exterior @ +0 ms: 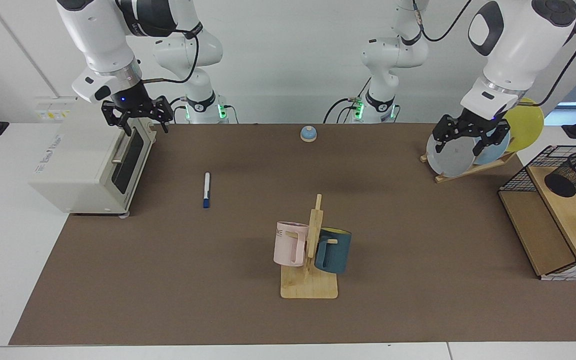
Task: Put markers into pen holder
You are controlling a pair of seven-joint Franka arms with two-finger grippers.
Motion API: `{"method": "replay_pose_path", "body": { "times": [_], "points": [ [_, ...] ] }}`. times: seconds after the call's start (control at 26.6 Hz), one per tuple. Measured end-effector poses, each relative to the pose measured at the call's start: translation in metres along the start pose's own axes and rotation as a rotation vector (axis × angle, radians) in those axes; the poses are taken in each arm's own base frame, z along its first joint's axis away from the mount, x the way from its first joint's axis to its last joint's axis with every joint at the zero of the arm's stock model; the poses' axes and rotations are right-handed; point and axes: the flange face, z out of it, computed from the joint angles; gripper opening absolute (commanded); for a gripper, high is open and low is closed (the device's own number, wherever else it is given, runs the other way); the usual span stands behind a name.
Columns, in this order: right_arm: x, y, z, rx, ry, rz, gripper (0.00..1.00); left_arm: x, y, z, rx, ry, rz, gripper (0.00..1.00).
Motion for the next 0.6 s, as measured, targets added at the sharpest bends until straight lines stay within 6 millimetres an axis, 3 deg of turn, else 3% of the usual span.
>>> {"method": "replay_pose_path", "body": {
  "times": [0.6],
  "points": [
    [-0.0026, 0.0028, -0.0005, 0.0, -0.012, 0.005, 1.0, 0.0008, 0.007, -0.0028, -0.001, 0.005, 0.012, 1.0]
  ]
}}
